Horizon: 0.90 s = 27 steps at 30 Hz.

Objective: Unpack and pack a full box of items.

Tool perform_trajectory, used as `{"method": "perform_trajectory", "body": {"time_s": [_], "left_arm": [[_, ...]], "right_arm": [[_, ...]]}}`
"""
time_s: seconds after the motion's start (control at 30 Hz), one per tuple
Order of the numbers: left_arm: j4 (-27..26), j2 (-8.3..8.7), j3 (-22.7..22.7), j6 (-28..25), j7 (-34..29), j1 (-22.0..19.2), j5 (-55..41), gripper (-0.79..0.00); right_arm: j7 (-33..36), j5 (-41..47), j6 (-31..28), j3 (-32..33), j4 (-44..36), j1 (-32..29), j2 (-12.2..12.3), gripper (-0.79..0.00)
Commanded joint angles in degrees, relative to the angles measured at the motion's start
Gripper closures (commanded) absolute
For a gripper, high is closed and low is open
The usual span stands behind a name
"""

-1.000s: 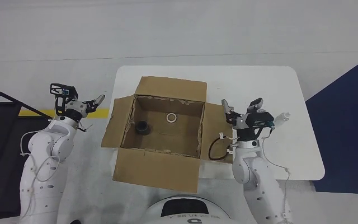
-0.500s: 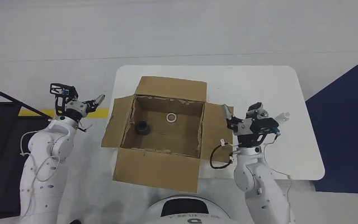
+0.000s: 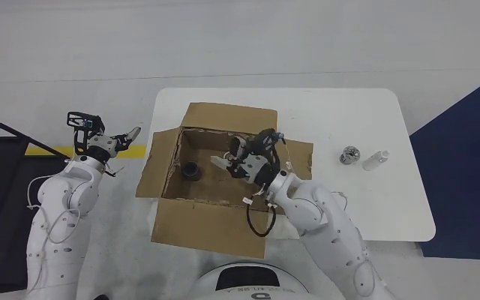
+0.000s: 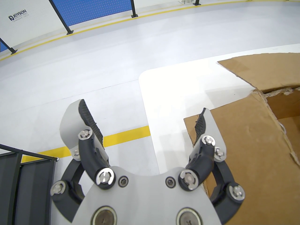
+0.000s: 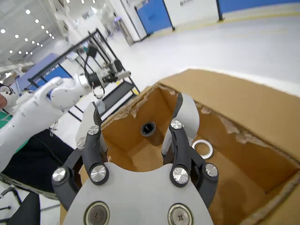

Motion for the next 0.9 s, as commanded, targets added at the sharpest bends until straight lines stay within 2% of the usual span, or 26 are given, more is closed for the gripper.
{"method": "perform_trajectory", "body": {"time_s": [0.0,0.17,0.3,0.43,0.63,0.87], "left_arm": [[0.0,0.0,0.0,0.0,0.0,0.0,0.0,-0.785],[0.0,0.0,0.0,0.0,0.0,0.0,0.0,-0.785],[0.0,0.0,0.0,0.0,0.0,0.0,0.0,-0.785],[0.0,0.0,0.0,0.0,0.0,0.0,0.0,-0.785],[0.0,0.0,0.0,0.0,0.0,0.0,0.0,-0.785],[0.0,0.0,0.0,0.0,0.0,0.0,0.0,-0.785]], "right_arm": [[4.1,0.2,3.3,-2.0,2.4,2.3,-0.3,-0.363],[10.1,-6.5,13.0,-5.9,5.1,5.5,-0.9,-0.336],[10.9,-7.5,14.4,-7.7,5.9,6.9,-1.3,-0.329],[11.2,-13.9,21.9,-9.5,8.9,8.7,-1.8,-0.369],[13.1,-18.7,30.8,-11.7,12.4,10.3,-2.7,-0.339],[16.0,-21.4,35.4,-13.4,15.9,12.7,-3.7,-0.277]]}}
